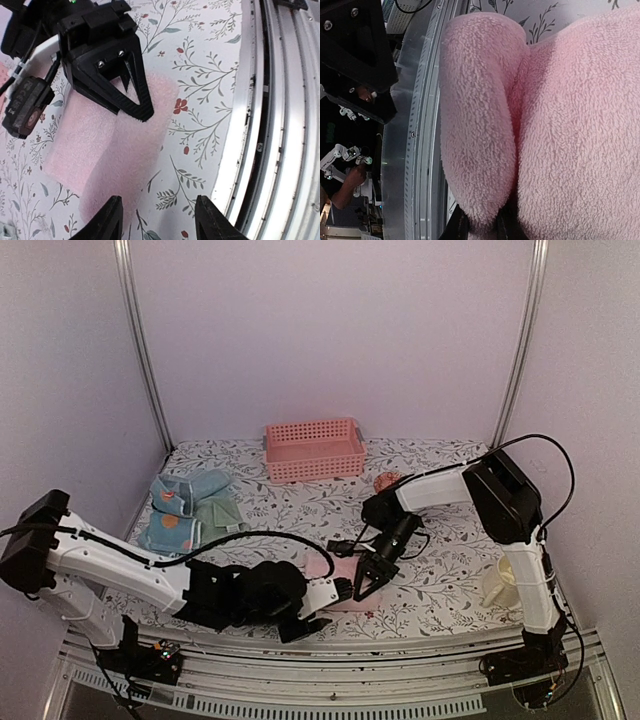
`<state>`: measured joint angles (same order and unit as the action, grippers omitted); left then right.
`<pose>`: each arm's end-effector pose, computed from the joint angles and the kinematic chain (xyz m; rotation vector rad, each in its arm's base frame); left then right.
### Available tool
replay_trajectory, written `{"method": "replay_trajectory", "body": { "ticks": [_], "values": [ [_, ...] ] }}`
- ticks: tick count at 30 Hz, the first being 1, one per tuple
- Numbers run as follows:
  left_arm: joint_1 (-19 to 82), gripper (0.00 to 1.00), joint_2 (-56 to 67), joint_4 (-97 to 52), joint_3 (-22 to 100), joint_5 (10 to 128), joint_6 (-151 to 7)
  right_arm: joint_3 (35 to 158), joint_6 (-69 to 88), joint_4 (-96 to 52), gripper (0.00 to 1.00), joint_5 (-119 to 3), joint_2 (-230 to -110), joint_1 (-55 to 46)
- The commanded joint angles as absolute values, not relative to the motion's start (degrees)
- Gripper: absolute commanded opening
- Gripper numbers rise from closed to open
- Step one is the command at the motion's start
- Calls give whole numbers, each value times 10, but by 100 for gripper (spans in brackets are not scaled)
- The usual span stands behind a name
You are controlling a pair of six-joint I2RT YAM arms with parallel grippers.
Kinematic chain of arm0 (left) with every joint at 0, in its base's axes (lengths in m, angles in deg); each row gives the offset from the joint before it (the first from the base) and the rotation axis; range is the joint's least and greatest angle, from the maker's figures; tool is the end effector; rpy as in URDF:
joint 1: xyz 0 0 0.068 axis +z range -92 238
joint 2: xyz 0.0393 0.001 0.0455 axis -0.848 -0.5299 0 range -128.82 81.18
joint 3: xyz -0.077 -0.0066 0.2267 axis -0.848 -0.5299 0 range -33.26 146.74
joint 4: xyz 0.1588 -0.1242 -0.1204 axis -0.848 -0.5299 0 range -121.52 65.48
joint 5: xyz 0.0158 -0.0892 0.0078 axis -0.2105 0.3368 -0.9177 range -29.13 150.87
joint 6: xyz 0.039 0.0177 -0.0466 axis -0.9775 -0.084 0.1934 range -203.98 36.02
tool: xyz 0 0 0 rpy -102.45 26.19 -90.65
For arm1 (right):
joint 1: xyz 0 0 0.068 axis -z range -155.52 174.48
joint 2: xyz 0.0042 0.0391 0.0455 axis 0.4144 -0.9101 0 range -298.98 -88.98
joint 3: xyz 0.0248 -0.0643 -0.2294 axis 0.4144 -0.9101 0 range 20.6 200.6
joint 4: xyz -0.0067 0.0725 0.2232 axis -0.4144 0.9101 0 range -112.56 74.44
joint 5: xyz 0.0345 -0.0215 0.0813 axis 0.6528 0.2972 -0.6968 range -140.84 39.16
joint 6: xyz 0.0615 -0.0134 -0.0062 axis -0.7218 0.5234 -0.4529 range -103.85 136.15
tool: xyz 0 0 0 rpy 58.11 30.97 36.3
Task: Roll the towels
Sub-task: Roll the towel at the center of the board.
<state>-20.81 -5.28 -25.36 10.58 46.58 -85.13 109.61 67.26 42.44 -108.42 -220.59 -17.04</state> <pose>0.0687 -0.2856 0.1568 1.4014 1.8668 -0.4008 0.2289 0.2574 0.0874 1.7073 -1.9326 -1.4403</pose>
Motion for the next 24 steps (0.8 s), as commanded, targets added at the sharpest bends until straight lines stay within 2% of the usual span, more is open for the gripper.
{"method": "replay_trajectory", "body": {
  "ticks": [1,7,15,18,20,24],
  "values": [
    [-216,52,-122,-259,157,395,-924,1101,681,472,12,-1053,-2221,-171],
    [-212,53,-192,-234,191,375,-1024,1095,679,468,13,-1045,-2218,-171],
    [-204,51,-264,-219,232,358,-1066,1090,679,459,14,-1042,-2208,-171],
    [-200,38,-281,-237,250,372,-1057,1091,676,460,18,-1042,-2195,-171],
    [-197,30,-288,-260,261,379,-1048,1088,679,464,29,-1043,-2173,-170],
    [-198,17,-284,-317,273,410,-1020,1074,692,478,44,-1041,-2097,-161]
  ]
}}
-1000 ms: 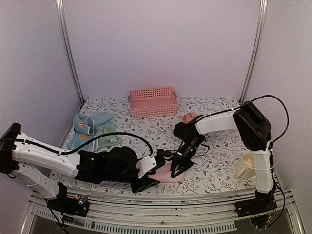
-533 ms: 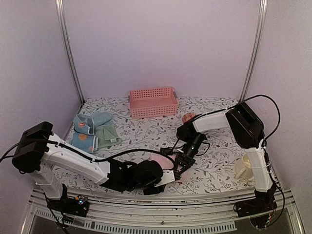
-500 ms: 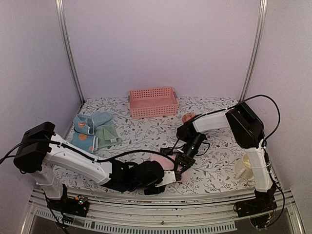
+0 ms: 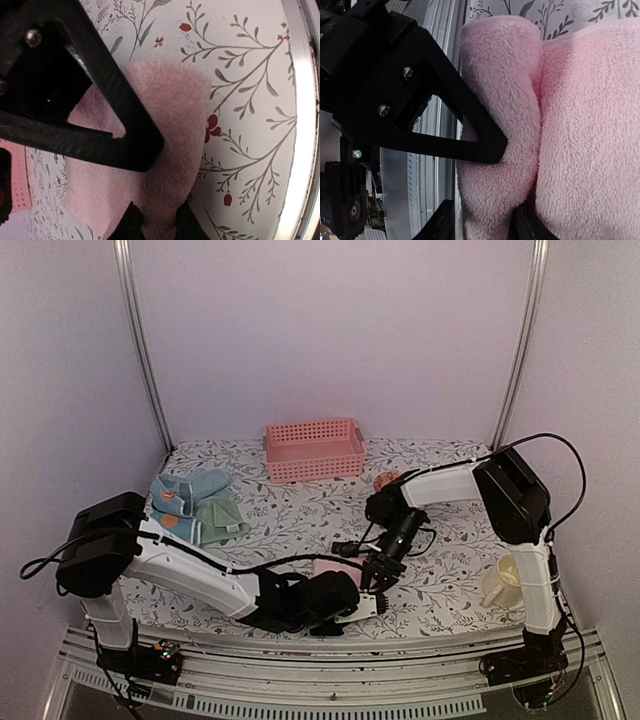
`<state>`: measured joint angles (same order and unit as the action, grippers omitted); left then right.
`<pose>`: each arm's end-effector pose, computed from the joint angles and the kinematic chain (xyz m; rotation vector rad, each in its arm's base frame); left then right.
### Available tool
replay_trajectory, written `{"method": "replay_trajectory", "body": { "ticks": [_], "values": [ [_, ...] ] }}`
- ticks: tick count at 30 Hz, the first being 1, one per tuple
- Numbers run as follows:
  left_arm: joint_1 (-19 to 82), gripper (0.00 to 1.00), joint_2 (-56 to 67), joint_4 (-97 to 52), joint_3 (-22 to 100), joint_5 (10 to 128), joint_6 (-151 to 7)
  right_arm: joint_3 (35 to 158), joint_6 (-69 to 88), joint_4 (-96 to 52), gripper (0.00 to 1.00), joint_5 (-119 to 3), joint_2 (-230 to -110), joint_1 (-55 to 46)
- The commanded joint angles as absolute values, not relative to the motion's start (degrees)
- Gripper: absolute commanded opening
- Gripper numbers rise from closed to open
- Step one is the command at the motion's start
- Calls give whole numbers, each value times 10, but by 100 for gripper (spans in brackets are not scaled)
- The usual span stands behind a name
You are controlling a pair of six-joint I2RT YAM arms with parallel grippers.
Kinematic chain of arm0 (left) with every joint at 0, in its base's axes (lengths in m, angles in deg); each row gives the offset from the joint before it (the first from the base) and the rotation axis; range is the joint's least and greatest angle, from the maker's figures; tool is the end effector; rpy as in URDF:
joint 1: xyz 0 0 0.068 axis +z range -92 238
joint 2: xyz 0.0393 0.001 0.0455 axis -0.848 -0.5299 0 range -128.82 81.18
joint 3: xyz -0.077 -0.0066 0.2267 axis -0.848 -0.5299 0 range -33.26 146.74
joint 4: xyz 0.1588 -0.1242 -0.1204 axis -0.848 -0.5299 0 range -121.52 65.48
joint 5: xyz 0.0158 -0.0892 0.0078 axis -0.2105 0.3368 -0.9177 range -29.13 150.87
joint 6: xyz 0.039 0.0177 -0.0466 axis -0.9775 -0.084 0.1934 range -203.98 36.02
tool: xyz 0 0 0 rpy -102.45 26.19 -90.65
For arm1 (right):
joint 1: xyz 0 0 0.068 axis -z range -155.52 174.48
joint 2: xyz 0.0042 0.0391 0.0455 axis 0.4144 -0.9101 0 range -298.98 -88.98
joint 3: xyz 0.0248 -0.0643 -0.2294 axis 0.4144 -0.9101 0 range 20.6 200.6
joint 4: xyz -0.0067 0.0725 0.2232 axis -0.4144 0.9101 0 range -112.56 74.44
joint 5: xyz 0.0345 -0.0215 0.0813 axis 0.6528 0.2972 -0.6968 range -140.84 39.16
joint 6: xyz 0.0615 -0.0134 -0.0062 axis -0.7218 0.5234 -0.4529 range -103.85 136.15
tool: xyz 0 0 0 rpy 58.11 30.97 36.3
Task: Roll the towels
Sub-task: Roll the towel at the center of the board.
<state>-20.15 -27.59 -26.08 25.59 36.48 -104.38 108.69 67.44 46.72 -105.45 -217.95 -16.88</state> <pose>0.0921 -0.3410 0.1112 1.6707 1.6731 0.0484 0.2230 0.2491 0.0998 1.6912 -1.9396 -1.3574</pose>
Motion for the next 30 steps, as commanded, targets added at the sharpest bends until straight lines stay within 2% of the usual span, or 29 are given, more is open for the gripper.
{"method": "replay_trajectory", "body": {
  "ticks": [1,3,10,17,21,25,30],
  "values": [
    [-198,15,-283,-338,281,419,-1009,1069,695,481,47,-1043,-2074,-153],
    [-198,12,-284,-390,303,446,-985,1056,692,472,51,-1043,-2032,-137],
    [-186,7,-329,-526,359,590,-906,986,604,368,51,-988,-1891,-86],
    [-115,6,-368,-572,412,796,-836,987,551,296,51,-981,-1737,-66],
    [-72,6,-400,-579,442,884,-812,940,580,261,54,-991,-1651,-71],
    [-36,7,-442,-592,467,977,-799,877,620,257,55,-945,-1620,-118],
    [-5,7,-476,-596,491,1043,-782,765,629,189,52,-783,-1622,-232]
  ]
}}
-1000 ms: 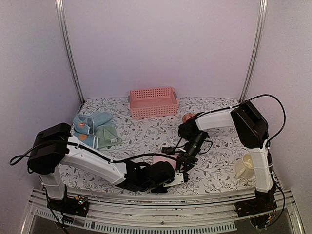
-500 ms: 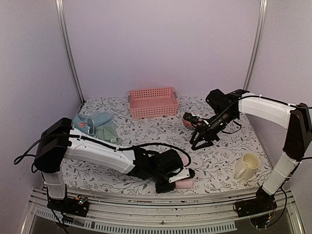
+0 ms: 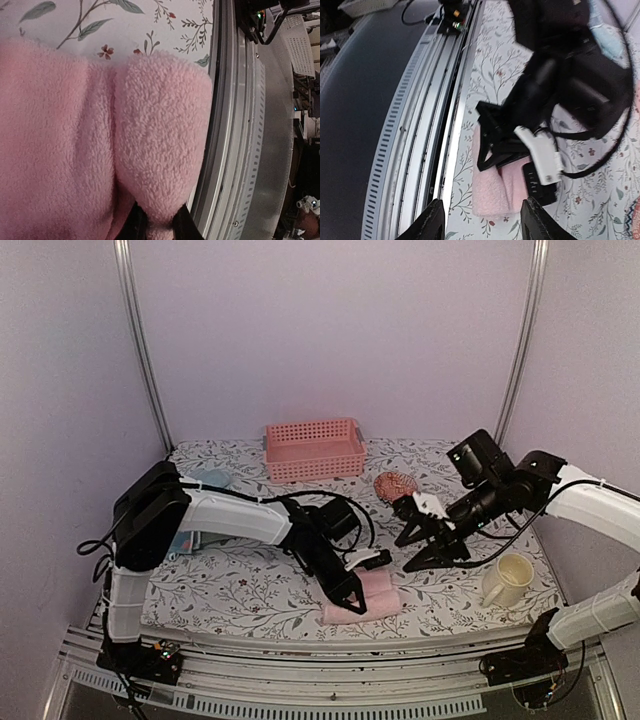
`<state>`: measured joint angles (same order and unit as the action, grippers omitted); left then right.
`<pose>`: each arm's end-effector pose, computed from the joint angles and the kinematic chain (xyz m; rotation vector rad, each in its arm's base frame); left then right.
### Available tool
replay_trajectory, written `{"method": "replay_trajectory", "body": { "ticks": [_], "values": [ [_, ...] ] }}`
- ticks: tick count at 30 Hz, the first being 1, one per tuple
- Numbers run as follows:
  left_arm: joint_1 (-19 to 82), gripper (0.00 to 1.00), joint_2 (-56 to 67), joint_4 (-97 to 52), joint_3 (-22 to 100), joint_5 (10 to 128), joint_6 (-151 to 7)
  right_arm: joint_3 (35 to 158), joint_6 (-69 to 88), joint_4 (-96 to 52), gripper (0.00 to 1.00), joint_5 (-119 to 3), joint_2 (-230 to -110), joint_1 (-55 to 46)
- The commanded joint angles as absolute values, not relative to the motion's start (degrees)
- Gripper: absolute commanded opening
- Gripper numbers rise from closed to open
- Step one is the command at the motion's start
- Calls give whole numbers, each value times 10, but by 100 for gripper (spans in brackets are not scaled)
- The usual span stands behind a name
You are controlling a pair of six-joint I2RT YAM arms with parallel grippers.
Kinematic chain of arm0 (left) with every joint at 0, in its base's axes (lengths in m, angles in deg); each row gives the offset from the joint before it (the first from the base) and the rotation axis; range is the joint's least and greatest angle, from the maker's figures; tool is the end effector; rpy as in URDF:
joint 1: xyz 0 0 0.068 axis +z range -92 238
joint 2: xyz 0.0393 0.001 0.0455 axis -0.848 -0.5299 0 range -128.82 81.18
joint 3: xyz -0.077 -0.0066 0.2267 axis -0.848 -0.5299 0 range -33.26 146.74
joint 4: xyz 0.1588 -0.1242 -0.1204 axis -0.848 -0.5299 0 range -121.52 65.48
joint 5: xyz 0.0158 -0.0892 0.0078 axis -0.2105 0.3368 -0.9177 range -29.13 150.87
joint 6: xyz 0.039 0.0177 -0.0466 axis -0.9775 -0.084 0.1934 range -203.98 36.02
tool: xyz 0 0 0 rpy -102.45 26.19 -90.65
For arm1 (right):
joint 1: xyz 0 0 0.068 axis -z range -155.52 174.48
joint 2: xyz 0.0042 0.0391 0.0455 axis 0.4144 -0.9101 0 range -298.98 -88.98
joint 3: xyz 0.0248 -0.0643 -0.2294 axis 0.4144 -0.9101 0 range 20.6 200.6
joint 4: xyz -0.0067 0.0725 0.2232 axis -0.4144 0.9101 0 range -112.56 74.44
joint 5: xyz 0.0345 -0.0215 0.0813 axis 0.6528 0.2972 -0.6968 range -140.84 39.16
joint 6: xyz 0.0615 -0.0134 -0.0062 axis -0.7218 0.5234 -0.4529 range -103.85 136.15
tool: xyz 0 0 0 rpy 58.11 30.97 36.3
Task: Roll the towels
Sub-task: Roll the towel at the center of the board.
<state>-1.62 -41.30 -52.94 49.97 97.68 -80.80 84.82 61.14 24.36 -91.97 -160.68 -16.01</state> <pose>0.1729 -0.3525 0.1121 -1.5477 -2.4789 1.1281 0.1578 0.1766 0.2727 -1.8162 1.5450 0.8576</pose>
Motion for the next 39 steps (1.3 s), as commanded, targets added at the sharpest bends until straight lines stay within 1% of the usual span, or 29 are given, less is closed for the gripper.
{"method": "replay_trajectory", "body": {
  "ticks": [1,3,7,10,14,16,17,19,21,22,23,24,26,28,31,34,36,39],
  "values": [
    [-1,7,-480,-595,494,1045,-780,738,622,152,52,-743,-1621,-252],
    [6,7,-488,-596,500,1046,-778,682,611,70,54,-683,-1627,-283],
    [16,7,-499,-595,504,1043,-775,652,615,-18,60,-625,-1662,-322],
    [20,8,-501,-594,504,1039,-772,654,620,-42,61,-616,-1708,-338],
    [23,7,-501,-591,506,1040,-769,653,624,-68,61,-594,-1761,-352],
    [24,8,-500,-591,509,1039,-770,654,626,-74,57,-589,-1778,-352],
    [25,10,-498,-591,509,1036,-771,653,629,-77,52,-588,-1785,-352],
    [26,16,-489,-591,509,1014,-777,654,639,-72,36,-593,-1797,-352],
    [26,20,-467,-588,504,983,-788,657,643,-62,24,-601,-1809,-352],
    [26,24,-449,-577,495,967,-789,658,642,-56,21,-609,-1813,-352],
    [27,30,-421,-560,478,948,-788,660,642,-47,18,-619,-1817,-351],
    [28,34,-391,-529,458,929,-786,662,642,-37,14,-633,-1819,-349],
    [30,42,-311,-485,407,889,-779,674,639,-8,13,-677,-1825,-339],
    [39,45,-244,-437,355,874,-762,695,636,30,12,-728,-1844,-320],
    [51,47,-155,-365,271,855,-727,744,634,91,11,-810,-1888,-282],
    [42,48,-72,-305,191,800,-708,808,637,164,11,-871,-1952,-248],
    [23,48,-21,-274,136,754,-711,856,638,219,10,-907,-2003,-231],
    [-32,48,40,-227,77,667,-740,958,662,350,10,-959,-2094,-207]
  ]
}}
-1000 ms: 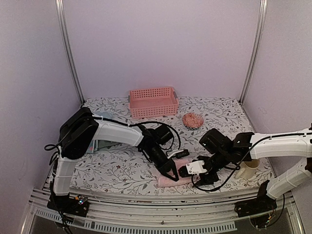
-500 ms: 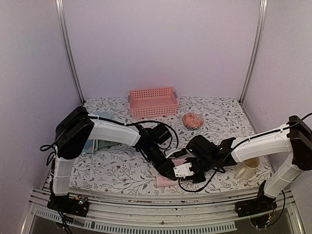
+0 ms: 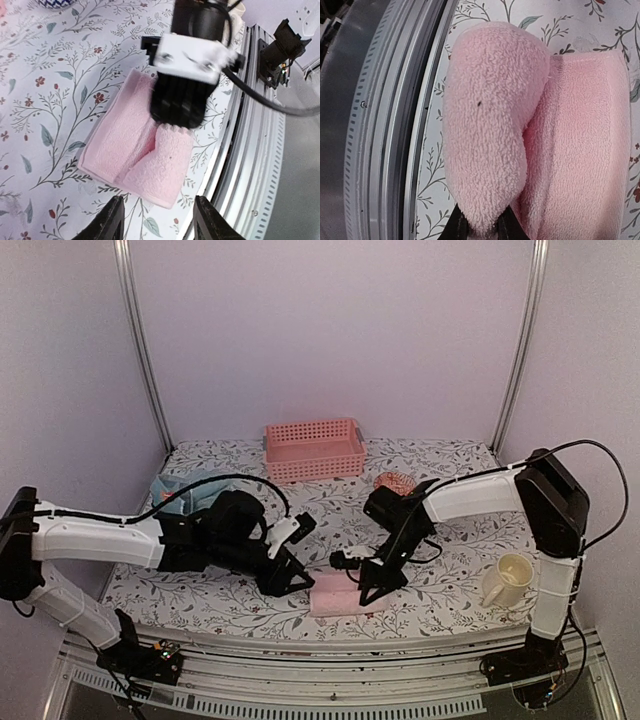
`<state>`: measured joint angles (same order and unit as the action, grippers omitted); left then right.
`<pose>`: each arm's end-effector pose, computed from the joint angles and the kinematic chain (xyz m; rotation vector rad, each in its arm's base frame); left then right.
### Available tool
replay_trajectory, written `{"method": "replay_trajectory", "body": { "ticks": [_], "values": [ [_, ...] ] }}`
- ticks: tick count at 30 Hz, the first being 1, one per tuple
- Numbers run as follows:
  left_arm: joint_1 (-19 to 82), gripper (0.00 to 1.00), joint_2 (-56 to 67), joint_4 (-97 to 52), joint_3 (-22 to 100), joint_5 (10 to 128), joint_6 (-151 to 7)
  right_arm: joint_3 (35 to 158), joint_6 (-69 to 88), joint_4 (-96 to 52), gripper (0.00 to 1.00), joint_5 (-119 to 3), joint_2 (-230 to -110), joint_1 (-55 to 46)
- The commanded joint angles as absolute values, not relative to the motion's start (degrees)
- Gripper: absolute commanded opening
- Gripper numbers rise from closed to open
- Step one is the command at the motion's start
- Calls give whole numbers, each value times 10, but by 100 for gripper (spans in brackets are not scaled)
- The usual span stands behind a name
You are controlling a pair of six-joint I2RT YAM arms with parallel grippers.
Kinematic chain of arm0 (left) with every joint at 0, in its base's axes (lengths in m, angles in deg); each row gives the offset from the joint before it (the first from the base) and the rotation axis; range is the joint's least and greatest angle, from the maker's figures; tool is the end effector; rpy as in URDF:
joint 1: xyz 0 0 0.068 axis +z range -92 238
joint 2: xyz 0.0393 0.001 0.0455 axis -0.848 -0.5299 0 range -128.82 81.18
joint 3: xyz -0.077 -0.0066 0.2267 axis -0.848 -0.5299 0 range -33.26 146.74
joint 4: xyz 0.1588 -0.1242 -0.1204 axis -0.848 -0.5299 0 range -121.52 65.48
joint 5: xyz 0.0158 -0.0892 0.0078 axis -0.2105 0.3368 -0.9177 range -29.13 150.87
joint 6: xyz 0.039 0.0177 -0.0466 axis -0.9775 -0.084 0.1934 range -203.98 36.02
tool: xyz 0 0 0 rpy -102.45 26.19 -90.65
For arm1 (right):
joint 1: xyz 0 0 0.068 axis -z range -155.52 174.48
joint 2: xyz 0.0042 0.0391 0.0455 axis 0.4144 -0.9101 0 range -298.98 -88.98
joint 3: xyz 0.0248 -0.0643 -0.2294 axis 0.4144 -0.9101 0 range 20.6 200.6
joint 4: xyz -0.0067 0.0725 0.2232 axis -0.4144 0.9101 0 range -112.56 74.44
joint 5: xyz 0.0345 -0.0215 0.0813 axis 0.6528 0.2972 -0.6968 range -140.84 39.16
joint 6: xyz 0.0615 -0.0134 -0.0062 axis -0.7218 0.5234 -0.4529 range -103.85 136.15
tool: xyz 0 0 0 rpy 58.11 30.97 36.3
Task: Roll the towels
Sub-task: Roll the towel at the center of the board.
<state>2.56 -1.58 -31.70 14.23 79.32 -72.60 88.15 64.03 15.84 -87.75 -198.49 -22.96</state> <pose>0.1524 -0.2483 0.1840 1.0849 2.2122 -0.9293 0.1926 0.2529 0.1185 -2.1422 1.8442 0.9421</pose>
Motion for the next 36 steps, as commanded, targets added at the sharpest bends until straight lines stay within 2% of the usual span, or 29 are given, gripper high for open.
{"method": "replay_trajectory", "body": {
  "ticks": [1,5,10,16,23,30,33,36],
  "values": [
    [-53,48,52,-213,66,644,-754,981,671,382,10,-976,-2123,-198],
    [-109,52,46,-184,56,602,-820,1035,686,454,11,-1000,-2187,-188],
    [-134,55,-35,-206,110,571,-902,1038,678,445,12,-984,-2196,-187],
    [-136,55,-132,-204,175,578,-1004,1043,669,435,12,-989,-2200,-186],
    [-135,55,-221,-265,246,589,-1018,1040,662,424,14,-994,-2202,-186],
    [-135,48,-264,-279,263,592,-1014,1042,662,421,16,-997,-2193,-184],
    [-135,40,-271,-282,265,588,-1012,1043,662,421,18,-997,-2178,-184],
    [-135,28,-284,-302,276,579,-1001,1036,679,437,30,-1002,-2133,-183]
  ]
}}
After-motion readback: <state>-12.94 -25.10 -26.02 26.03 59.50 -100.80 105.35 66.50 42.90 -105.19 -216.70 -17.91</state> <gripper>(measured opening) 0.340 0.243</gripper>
